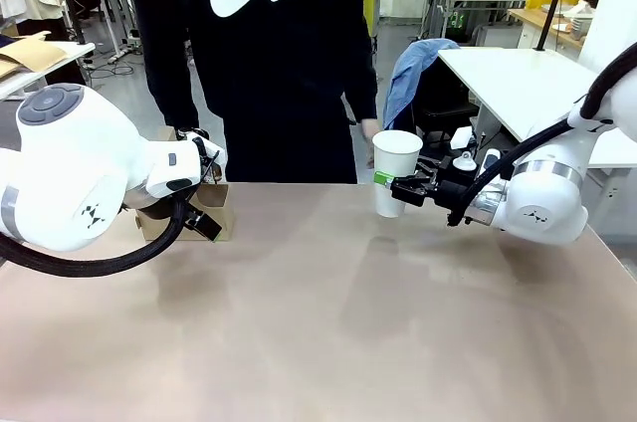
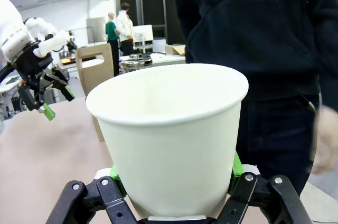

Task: Pour a drink into a cup and package it in a carrier.
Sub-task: When a person places the Paper Cup Lid on the 600 ml Paper Cup , lift the 600 ml Paper Cup.

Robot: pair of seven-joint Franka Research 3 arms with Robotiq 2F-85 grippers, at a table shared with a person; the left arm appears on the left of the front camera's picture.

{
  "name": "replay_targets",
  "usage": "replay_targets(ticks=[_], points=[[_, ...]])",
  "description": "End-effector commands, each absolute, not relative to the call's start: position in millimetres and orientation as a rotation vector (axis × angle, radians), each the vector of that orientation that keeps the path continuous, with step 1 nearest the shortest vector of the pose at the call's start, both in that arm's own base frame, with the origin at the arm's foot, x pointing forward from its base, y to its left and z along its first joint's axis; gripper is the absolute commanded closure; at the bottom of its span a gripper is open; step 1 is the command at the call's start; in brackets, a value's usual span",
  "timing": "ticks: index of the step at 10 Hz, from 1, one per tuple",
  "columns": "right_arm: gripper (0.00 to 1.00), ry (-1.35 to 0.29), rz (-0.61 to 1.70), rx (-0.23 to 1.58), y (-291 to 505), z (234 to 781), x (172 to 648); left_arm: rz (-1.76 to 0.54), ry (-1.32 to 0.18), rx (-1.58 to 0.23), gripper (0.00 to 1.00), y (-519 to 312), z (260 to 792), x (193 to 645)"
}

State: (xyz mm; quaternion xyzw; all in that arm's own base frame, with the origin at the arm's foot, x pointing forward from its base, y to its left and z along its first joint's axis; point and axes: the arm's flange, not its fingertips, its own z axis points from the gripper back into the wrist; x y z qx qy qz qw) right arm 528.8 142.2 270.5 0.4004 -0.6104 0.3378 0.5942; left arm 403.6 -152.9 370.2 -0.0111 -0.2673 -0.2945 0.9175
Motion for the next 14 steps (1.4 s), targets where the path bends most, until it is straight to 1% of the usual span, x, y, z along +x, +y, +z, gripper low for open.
replay_targets(ticks=[1, 14], points=[[0.19, -1.419, 0.792, 0.918, 143.5, 276.8, 528.0, -0.605, -0.550, -0.025, 0.00, -152.2, 370.4, 403.4], [0.19, -1.419, 0.792, 0.918, 143.5, 276.8, 528.0, -0.605, -0.550, -0.025, 0.00, -152.2, 370.4, 403.4]])
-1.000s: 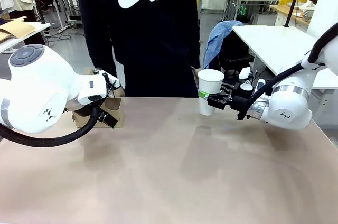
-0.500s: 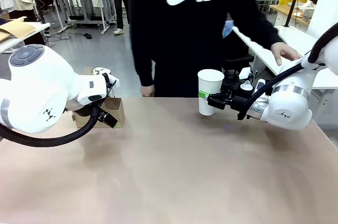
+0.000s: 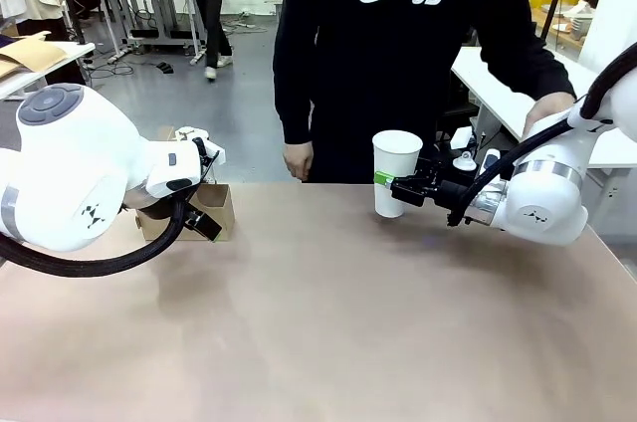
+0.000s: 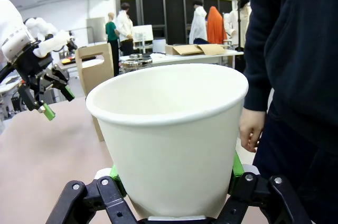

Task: Pour a drink into a cup and package it in a carrier.
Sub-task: When a person places the Paper Cup Lid on the 600 ml Paper Cup , lift the 600 ml Paper Cup.

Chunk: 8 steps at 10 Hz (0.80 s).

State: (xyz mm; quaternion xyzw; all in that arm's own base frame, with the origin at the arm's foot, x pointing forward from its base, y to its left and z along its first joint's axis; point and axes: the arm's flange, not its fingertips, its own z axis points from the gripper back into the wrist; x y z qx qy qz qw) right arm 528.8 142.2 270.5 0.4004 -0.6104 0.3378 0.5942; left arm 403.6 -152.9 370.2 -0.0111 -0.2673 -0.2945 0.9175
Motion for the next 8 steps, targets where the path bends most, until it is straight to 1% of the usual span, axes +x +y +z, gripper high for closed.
replay_targets(ticks=[1, 8], points=[[0.19, -1.419, 0.792, 0.918, 143.5, 276.8, 528.0, -0.605, -0.550, -0.025, 0.00, -152.2, 370.4, 403.4], [0.19, -1.419, 0.792, 0.918, 143.5, 276.8, 528.0, -0.605, -0.550, -0.025, 0.00, -152.2, 370.4, 403.4]])
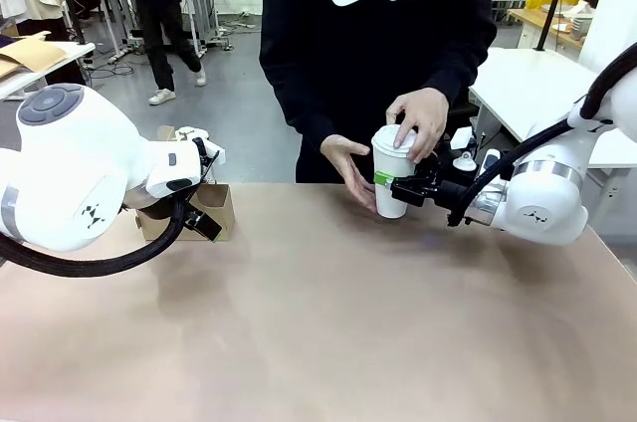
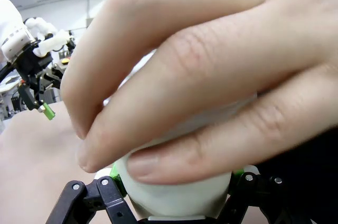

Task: Pour a drink into a cup and package it in a carrier.
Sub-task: When a person places the Paper Cup Lid on the 600 ml Paper Cup , lift the 600 ml Paper Cup.

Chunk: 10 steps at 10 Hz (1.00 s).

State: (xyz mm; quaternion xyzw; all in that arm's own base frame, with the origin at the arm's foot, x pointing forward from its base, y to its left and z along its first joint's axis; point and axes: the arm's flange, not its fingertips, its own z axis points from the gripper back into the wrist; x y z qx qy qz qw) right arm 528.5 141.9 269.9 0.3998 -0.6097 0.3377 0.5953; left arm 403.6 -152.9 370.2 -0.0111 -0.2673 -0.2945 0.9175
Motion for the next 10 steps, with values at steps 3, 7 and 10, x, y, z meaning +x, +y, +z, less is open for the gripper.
replay_targets(ticks=[3, 7, 10], points=[[0.19, -1.419, 0.792, 0.918, 143.5, 276.8, 528.0, -0.605, -0.550, -0.025, 0.00, -152.2, 370.4, 403.4], [0.19, -1.419, 0.792, 0.918, 143.5, 276.8, 528.0, -0.605, -0.550, -0.025, 0.00, -152.2, 370.4, 403.4], [0.19, -1.419, 0.792, 0.918, 143.5, 276.8, 528.0, -0.605, -0.550, -0.025, 0.00, -152.2, 370.4, 403.4]])
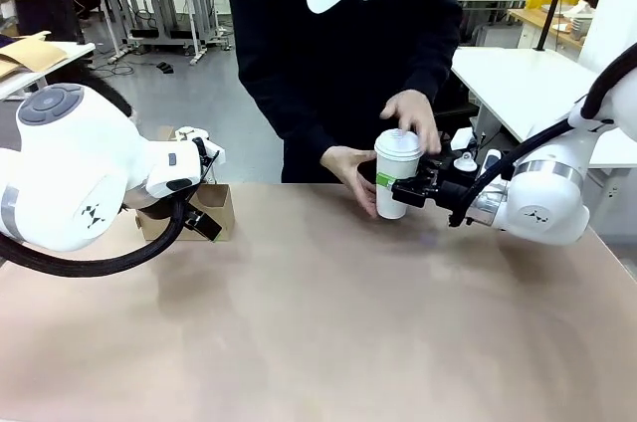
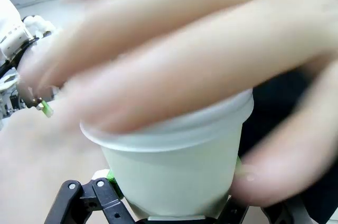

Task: Pour a drink into a cup and package it in a carrier.
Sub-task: When a person places the Paper Cup Lid on the 600 ml Paper Cup , lift the 600 ml Paper Cup.

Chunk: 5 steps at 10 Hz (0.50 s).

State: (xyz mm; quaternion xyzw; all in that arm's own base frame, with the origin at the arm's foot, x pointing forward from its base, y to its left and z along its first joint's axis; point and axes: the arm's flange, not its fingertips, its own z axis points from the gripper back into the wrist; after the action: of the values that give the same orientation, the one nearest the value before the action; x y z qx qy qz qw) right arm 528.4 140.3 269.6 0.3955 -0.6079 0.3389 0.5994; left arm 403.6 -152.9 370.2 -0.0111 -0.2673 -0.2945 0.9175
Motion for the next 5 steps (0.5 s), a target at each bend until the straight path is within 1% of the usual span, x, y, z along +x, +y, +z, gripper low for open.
replay_targets(ticks=[1, 5], points=[[0.19, -1.419, 0.792, 0.918, 143.5, 276.8, 528.0, -0.605, -0.550, -0.025, 0.00, -152.2, 370.4, 403.4], [0.19, -1.419, 0.792, 0.918, 143.5, 276.8, 528.0, -0.605, -0.550, -0.025, 0.00, -152.2, 370.4, 403.4]])
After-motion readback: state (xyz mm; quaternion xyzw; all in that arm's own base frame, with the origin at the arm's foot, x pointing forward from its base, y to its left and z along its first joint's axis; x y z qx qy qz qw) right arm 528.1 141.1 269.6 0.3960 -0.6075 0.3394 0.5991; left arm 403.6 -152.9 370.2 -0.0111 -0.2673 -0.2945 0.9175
